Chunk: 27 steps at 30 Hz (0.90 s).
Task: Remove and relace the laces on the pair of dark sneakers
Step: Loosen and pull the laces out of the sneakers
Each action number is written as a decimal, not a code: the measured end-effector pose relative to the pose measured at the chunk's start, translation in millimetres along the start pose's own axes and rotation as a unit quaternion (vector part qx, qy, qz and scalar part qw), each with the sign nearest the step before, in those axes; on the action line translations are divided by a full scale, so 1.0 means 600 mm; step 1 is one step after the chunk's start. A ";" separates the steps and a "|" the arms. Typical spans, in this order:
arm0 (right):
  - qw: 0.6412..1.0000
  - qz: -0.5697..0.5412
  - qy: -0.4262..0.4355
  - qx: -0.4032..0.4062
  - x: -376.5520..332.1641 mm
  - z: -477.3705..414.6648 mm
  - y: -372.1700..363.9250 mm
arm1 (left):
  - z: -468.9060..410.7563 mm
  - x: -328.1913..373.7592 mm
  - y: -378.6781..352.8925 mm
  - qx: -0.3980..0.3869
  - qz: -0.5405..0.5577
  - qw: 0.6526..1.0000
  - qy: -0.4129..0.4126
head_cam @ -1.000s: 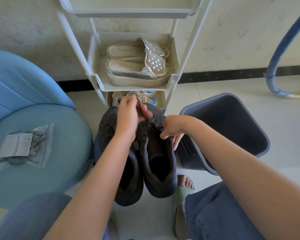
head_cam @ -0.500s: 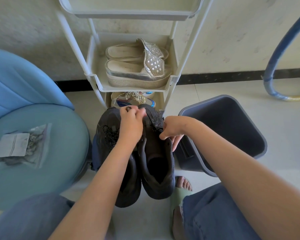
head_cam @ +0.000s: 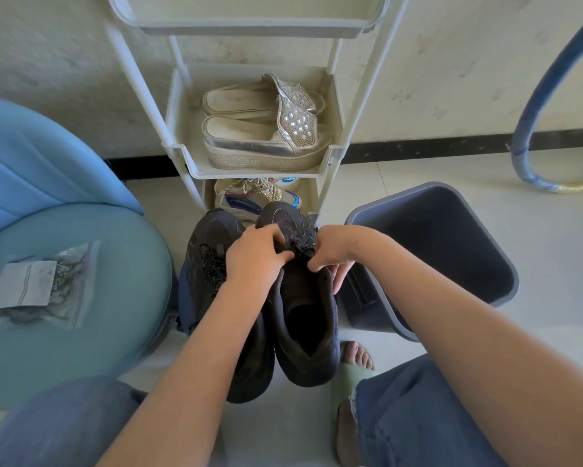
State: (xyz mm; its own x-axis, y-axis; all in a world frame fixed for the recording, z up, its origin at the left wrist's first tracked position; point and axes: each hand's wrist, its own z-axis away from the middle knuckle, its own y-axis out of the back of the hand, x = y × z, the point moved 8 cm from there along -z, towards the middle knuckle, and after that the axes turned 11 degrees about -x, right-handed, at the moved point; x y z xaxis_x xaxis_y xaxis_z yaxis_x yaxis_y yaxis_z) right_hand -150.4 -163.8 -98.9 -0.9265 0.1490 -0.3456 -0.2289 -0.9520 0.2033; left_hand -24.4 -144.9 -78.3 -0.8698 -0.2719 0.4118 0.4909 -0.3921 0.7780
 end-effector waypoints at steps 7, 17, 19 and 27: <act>1.000 -0.006 0.000 0.007 0.004 0.002 0.003 | 0.004 -0.005 0.022 0.094 0.071 0.993 0.005; 1.000 -0.028 0.000 -0.011 -0.001 0.003 0.002 | 0.024 -0.006 0.080 0.112 0.213 0.971 0.016; 0.999 -0.029 0.019 0.014 -0.005 0.006 0.014 | 0.023 -0.011 0.047 0.066 0.117 0.990 0.046; 0.984 -0.004 0.056 0.169 -0.018 -0.018 0.044 | 0.039 0.019 0.040 0.099 -0.100 0.990 0.033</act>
State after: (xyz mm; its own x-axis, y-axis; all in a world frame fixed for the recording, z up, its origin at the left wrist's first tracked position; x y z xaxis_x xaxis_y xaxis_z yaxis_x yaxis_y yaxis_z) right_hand -143.2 -193.5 -99.7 -0.8899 0.1074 -0.4433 -0.3394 -0.8052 0.4862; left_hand -23.9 -137.1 -43.8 -0.9404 -0.2652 0.2130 0.2838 -0.2664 0.9211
